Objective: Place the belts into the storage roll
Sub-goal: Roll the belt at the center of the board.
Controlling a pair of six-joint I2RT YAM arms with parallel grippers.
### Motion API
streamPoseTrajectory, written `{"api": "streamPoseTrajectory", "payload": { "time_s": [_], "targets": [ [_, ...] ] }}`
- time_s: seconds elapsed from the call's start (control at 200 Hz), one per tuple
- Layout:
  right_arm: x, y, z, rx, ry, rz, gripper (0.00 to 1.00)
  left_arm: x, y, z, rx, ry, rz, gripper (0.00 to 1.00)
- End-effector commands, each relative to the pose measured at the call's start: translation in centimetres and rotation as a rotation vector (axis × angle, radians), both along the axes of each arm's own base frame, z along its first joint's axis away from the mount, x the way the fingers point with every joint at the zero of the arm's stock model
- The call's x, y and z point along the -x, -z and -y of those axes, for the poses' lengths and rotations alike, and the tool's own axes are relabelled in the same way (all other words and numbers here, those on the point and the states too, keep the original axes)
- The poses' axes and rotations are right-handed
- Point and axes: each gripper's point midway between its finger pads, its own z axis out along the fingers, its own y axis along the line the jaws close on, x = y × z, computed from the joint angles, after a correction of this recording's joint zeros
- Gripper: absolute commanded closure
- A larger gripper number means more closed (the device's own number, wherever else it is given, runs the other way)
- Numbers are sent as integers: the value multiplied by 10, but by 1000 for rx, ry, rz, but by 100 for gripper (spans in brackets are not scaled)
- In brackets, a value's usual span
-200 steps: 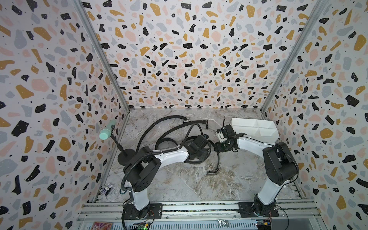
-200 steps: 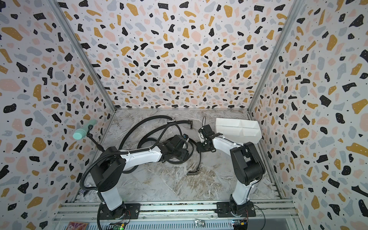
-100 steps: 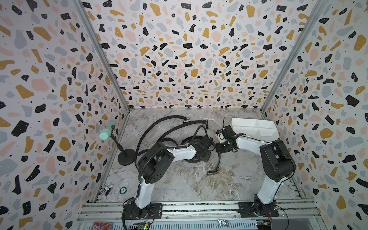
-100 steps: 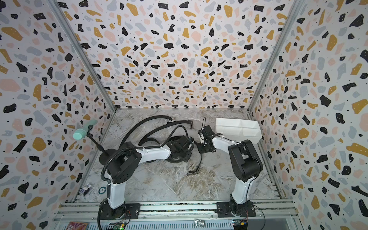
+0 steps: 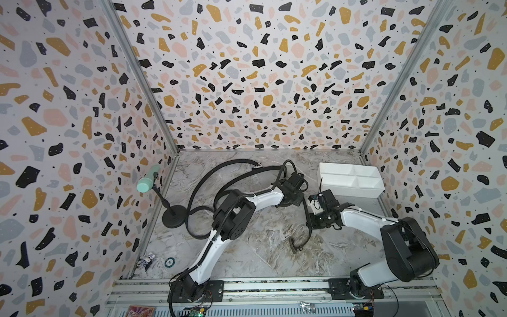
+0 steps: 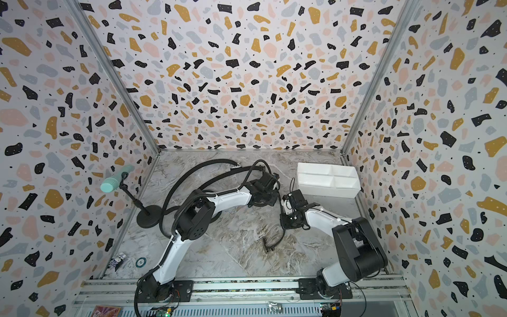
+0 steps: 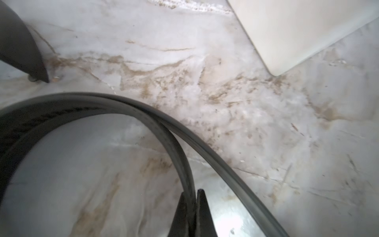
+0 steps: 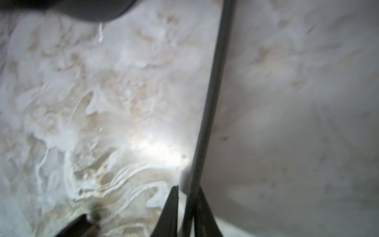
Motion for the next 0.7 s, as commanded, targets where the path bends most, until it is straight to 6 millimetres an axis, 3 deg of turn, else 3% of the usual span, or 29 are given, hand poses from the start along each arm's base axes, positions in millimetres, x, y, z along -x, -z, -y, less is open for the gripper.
{"api": "streamPoseTrajectory", "payload": {
  "time_s": [0.0, 0.175, 0.32, 0.421, 0.511, 0.696],
  "targets": [
    [22, -12, -41, -171, -1, -45, 84, -5, 11, -4, -3, -20, -33, 100],
    [21, -28, -103, -357, -21, -38, 81, -2, 23, -6, -9, -9, -62, 100],
    [2, -39, -123, -437, -27, -16, 75, 4, 27, -11, -13, -2, -75, 100],
    [-5, -42, -117, -434, -35, -23, 70, 8, 29, -18, -18, -3, -85, 100],
    [-4, -42, -101, -363, -39, -28, 64, 10, 22, -23, -13, -6, -76, 100],
    [5, -56, -59, -235, -40, 5, 45, 13, -4, -28, 35, -13, -46, 79]
  ]
}}
